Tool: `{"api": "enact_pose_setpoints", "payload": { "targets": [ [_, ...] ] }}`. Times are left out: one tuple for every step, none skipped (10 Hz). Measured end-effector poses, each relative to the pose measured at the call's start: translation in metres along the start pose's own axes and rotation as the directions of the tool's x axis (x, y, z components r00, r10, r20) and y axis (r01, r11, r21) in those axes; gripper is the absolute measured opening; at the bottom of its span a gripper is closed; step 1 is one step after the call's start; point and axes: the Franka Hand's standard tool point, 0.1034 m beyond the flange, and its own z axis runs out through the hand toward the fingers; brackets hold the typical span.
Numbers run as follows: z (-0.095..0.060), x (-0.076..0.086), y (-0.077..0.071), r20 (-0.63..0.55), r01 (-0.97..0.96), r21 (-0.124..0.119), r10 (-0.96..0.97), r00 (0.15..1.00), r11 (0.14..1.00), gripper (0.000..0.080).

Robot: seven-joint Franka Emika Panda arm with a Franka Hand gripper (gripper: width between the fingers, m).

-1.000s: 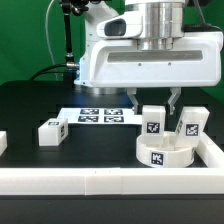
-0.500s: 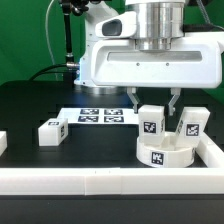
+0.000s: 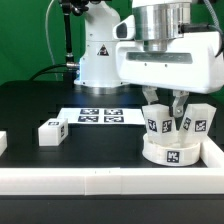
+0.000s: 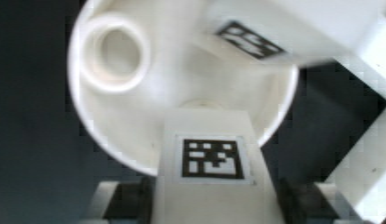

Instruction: Assemble stool

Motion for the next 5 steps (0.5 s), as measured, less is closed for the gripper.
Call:
{"api": "enact_pose_setpoints", "payload": {
  "targets": [
    [0.0008,-0.0044,-0.0013,0.010,-0.122,0.004,0.122,0.992,0.993,0.0338],
    [0.0018,-0.0076,-0.0018,0.018,-0.216,0.004,0.215,0.976,0.976,0.0338],
    [0.0026,-0.0105,-0.0028,0.024,-0.314,0.003,0.314,0.949,0.949,0.0338],
    [0.0031,-0.0125,-0.0031,0.032,-0.458,-0.005,0.457,0.889,0.889,0.0338],
    [0.0029,-0.0130,-0.0040,0.036,-0.546,-0.007,0.546,0.837,0.837,0.0338]
  ]
}}
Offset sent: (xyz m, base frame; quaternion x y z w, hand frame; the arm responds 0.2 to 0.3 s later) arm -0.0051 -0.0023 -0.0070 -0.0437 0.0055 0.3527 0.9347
